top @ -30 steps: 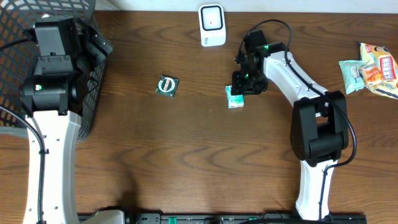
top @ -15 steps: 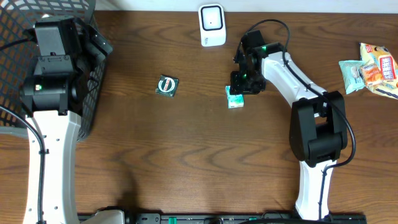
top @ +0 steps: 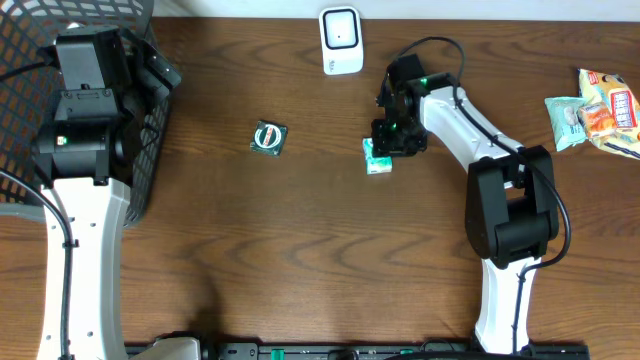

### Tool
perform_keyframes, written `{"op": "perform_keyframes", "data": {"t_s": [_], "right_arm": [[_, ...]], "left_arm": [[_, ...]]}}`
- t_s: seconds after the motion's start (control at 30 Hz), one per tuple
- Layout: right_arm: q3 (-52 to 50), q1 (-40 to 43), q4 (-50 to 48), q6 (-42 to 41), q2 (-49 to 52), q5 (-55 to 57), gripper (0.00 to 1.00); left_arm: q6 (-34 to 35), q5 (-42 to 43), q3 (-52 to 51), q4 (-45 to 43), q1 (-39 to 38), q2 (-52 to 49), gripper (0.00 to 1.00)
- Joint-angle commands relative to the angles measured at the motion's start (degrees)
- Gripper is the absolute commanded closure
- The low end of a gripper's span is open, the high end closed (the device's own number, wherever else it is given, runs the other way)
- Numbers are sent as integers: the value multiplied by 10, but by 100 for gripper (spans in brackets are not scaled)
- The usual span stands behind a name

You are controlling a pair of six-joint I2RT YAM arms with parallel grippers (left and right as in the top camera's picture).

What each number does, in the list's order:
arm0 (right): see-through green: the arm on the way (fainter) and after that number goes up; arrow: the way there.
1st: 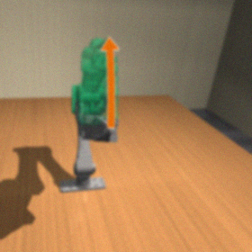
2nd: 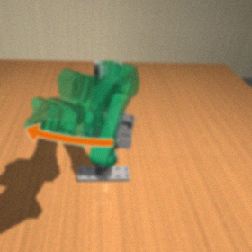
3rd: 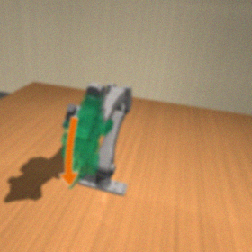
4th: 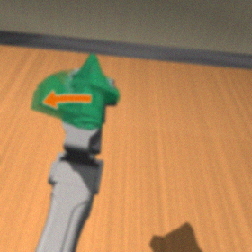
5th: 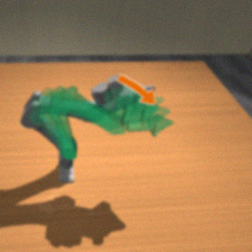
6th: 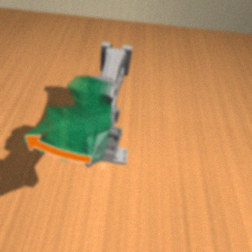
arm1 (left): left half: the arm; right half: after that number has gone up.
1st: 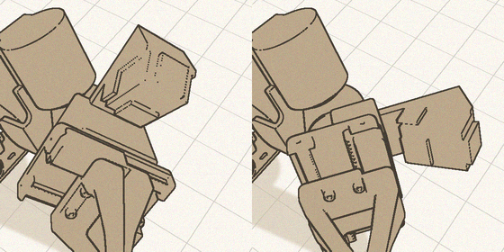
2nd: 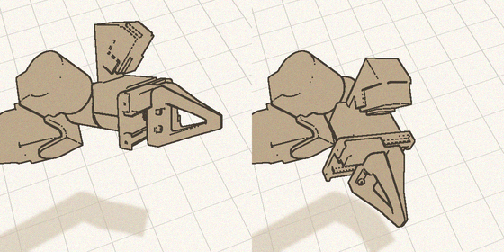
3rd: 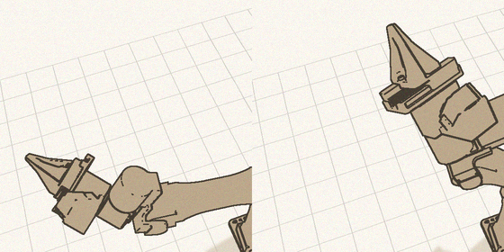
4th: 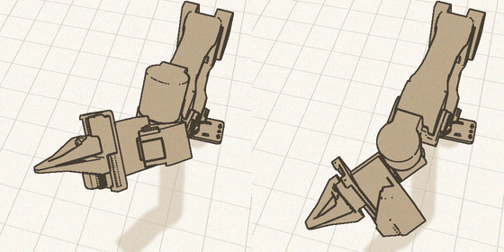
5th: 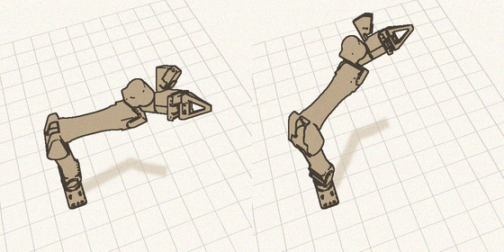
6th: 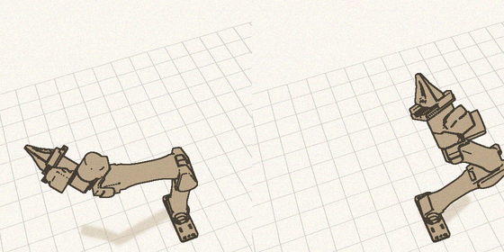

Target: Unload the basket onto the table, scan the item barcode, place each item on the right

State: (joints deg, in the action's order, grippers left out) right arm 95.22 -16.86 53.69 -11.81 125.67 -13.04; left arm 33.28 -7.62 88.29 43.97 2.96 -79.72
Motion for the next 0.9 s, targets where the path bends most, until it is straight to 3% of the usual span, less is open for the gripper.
{"op": "perform_keyframes", "data": {"t_s": [0.0, 0.07, 0.17, 0.2, 0.43, 0.87], "right_arm": [[-20, -12, -10, -4, 3, 12, 71], [-30, -12, -21, -4, 3, 11, 72], [-44, -12, -33, -4, 3, 11, 97], [-46, -12, -33, -4, 3, 10, 99], [-42, 2, -30, 4, 3, -60, 99], [-37, 127, -14, 191, 3, -518, 99]], "left_arm": [[7, -1, 1, 2, 2, 3, 2], [7, -1, 1, 2, 2, 3, 2], [7, -1, 1, 2, 2, 3, 2], [7, -1, 1, 2, 2, 3, 2], [7, -1, 1, 2, 2, 3, 2], [7, -1, 1, 2, 2, 3, 2]]}}
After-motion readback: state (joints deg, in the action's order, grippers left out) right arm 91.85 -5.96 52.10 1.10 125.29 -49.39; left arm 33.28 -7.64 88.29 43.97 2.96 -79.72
